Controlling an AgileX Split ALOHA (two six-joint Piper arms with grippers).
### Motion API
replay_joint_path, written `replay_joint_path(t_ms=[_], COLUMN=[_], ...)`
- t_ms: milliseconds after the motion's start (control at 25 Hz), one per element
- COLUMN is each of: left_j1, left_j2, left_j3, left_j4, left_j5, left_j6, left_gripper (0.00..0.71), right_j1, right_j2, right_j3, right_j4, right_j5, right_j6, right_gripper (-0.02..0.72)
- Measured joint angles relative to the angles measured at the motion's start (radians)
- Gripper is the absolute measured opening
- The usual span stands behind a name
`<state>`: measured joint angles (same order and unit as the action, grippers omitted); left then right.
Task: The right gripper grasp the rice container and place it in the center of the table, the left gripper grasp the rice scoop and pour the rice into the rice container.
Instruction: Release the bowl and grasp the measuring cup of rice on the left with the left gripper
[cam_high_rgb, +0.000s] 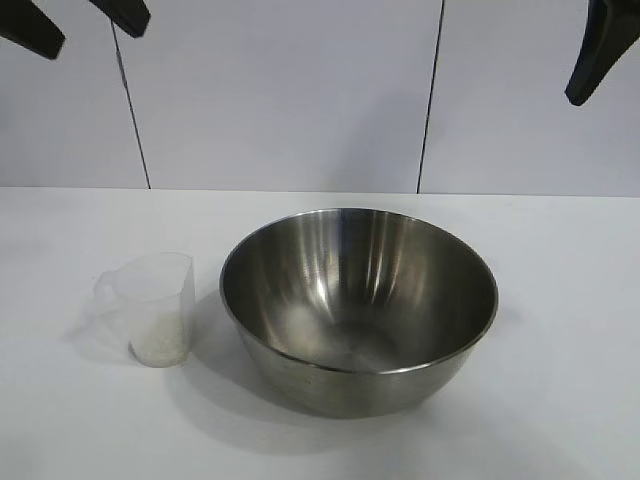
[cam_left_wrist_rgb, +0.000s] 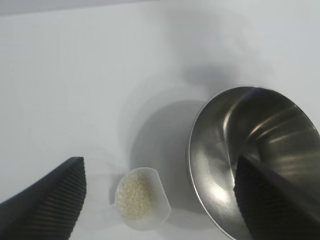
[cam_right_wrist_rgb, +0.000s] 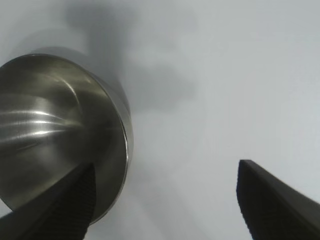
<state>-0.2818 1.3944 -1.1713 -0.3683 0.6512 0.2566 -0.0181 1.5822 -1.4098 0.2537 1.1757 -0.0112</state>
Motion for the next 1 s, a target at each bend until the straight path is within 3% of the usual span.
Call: replay_joint_path(t_ms=[280, 440, 560, 800, 1000], left_j1=[0.000, -0.007, -0.041, -0.126, -0.128], left_j2=[-0.221, -0.271, -0.278, -0.271, -0.147], left_j3=[0.464, 0.672, 0.810, 0.992, 1.019], left_j4=[-0.006, -0.013, -0.013, 0.066, 0.176], left_j5=[-0.491, -0.729, -0.912, -1.250, -1.331], left_j6=[0.016, 0.006, -0.041, -0.185, -0.306], left_gripper=[0.588, 0.588, 0.588, 0.526, 0.510], right_j1=[0.000, 0.000, 0.000, 0.000, 0.000], right_j2=[0.000, 0.000, 0.000, 0.000, 0.000], right_j3=[0.000, 0.000, 0.000, 0.000, 0.000], right_j4=[0.039, 0.042, 0.043, 0.046, 0.048], right_j5=[0.000, 0.000, 0.000, -0.011, -0.015], right_j6=[-0.015, -0.021, -0.027, -0.032, -0.035], right_gripper=[0.539, 0.539, 0.540, 0.542, 0.542])
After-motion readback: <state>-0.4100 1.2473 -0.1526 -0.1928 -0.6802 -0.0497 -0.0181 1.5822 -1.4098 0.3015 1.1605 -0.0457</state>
